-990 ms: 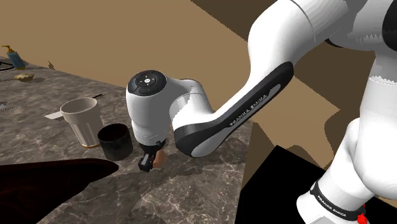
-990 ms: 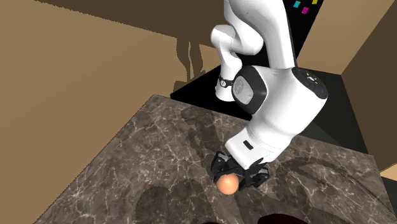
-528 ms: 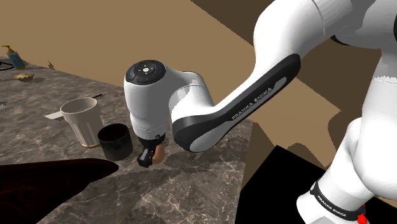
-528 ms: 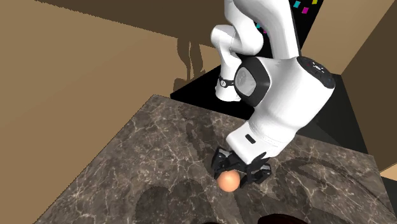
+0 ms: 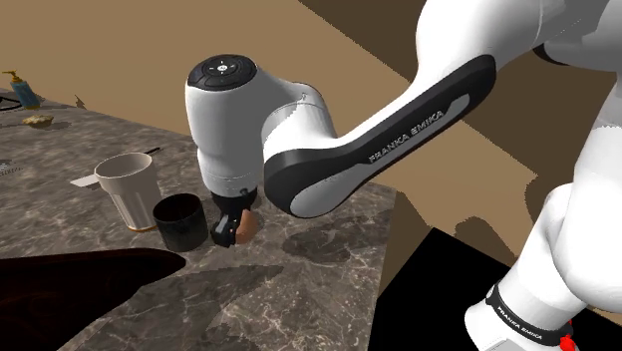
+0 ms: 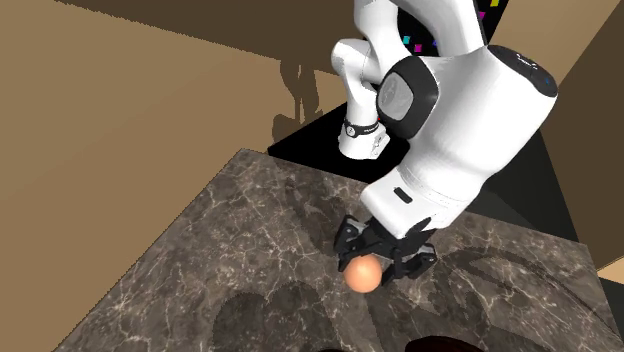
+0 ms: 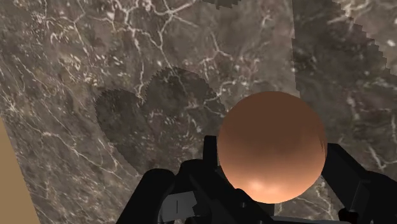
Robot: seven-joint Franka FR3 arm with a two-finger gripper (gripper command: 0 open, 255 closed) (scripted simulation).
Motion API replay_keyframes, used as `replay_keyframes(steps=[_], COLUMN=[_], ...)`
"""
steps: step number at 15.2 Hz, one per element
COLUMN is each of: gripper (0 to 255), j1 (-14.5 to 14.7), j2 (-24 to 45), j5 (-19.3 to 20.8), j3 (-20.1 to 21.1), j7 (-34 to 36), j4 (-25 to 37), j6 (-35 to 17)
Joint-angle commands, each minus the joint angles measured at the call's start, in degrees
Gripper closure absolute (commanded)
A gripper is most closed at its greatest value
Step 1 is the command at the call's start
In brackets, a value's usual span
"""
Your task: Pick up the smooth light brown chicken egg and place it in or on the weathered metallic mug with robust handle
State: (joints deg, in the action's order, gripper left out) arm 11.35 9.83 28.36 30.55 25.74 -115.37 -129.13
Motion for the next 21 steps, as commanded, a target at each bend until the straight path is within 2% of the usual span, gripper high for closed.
replay_keyframes(steps=[1,17,20,21], gripper=[255,255,255,255], j1=[-0.16,-0.65,-0.66,-0.36], j2=[-0.80,-5.43,-5.85,-3.29], j5=[-0.93,-6.58,-7.15,-5.81], j3=[0.19,1.06,1.13,1.09], j7=[-0.90,-6.93,-7.68,-7.39], j4=[0.52,7.58,9.01,11.97], j6=[1.03,10.87,12.54,13.46])
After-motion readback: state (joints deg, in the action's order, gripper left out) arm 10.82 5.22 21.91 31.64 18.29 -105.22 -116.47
